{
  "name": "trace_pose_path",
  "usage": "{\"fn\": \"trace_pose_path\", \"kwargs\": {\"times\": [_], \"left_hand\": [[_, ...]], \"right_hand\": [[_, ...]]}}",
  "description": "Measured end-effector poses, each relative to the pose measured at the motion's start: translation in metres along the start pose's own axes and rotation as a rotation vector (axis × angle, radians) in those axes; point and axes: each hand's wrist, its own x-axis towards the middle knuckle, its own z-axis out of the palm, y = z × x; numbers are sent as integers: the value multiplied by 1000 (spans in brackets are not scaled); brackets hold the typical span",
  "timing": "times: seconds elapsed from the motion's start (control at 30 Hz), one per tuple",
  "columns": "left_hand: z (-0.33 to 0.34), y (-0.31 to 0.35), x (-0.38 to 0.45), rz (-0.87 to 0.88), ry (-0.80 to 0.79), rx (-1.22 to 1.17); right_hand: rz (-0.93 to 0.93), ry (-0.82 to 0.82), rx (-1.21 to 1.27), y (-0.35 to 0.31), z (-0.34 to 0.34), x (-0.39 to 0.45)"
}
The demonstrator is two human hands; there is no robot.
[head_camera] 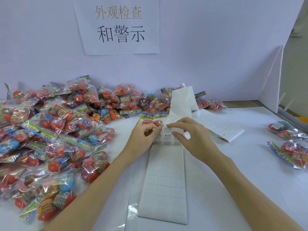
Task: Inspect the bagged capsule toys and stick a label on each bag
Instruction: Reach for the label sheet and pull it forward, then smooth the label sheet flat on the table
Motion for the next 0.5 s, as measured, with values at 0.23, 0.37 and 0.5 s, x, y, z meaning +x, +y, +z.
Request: {"fn": "trace_pose_path", "kwargs": {"times": [0.23,0.37,0.5], "left_hand": [[0,3,0,-7,7,-35],[0,6,-1,-13,8,-51],[0,5,-2,-28,3,-61]], "right_hand": [[-142,20,-118,-2,-6,3],[-135,7,-92,-4,-5,2],[-109,5,-38,-5,-6,2]]}}
